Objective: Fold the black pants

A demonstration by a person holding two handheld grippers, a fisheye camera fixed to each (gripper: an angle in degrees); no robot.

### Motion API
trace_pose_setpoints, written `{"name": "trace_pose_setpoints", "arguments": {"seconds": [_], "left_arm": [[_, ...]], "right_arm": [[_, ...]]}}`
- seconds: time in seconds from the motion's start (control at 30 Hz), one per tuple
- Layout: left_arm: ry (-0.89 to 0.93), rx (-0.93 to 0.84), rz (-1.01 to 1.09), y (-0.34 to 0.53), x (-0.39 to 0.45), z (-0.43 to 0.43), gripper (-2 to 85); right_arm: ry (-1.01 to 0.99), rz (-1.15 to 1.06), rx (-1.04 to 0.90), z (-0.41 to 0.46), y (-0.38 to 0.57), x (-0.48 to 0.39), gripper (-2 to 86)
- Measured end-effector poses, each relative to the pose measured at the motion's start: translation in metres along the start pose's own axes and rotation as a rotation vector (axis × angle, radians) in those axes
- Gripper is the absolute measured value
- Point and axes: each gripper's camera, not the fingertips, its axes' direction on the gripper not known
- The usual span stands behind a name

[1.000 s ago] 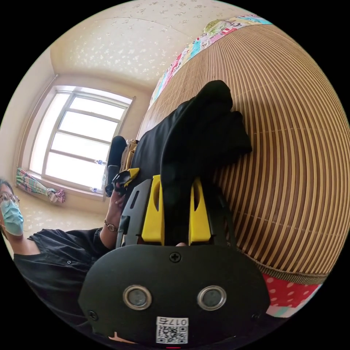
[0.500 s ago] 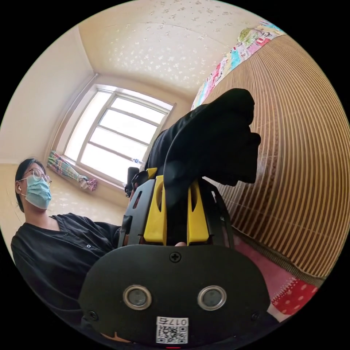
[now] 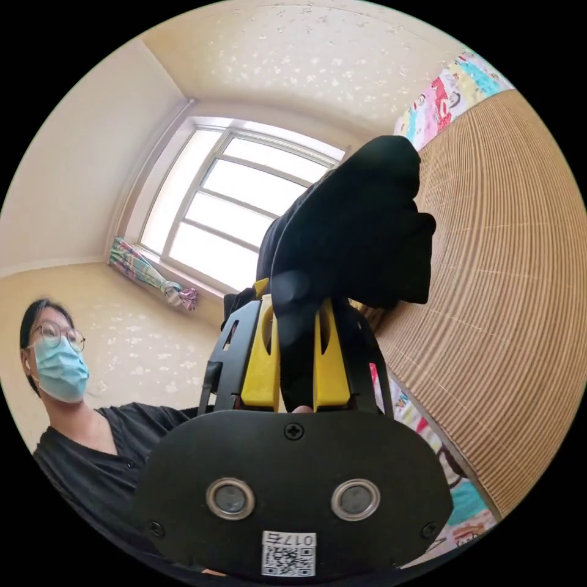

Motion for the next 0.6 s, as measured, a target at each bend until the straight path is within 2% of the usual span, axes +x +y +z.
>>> {"name": "trace_pose_setpoints", "arguments": {"seconds": [0.13, 0.2, 0.27, 0.4, 0.47, 0.6], "left_arm": [[-0.11, -0.137, 0.015, -0.072, -0.043, -0.037, 12.0], [-0.176, -0.197, 0.0, -0.098, -0.069, -0.041, 12.1], [-0.315, -0.179, -0.081, -0.109, -0.097, -0.053, 11.5], [-0.364, 0.001, -0.007, -0.087, -0.092, -0.082, 3.0], [-0.38, 0.021, 0.02, -0.059, -0.082, -0.08, 8.0], [-0.392, -0.022, 0.063, -0.012, -0.068, -0.051, 10.8]], "right_arm": [[0.002, 0.125, 0.018, 0.088, -0.034, 0.003, 9.0], [0.074, 0.166, 0.069, 0.121, -0.041, 0.004, 8.8], [0.193, 0.247, 0.082, 0.164, -0.045, 0.021, 8.6], [0.331, 0.289, -0.161, 0.212, -0.042, 0.058, 8.4], [0.284, 0.174, -0.144, 0.205, -0.028, 0.051, 8.8], [0.306, 0.061, -0.227, 0.187, -0.009, 0.03, 9.6]]}}
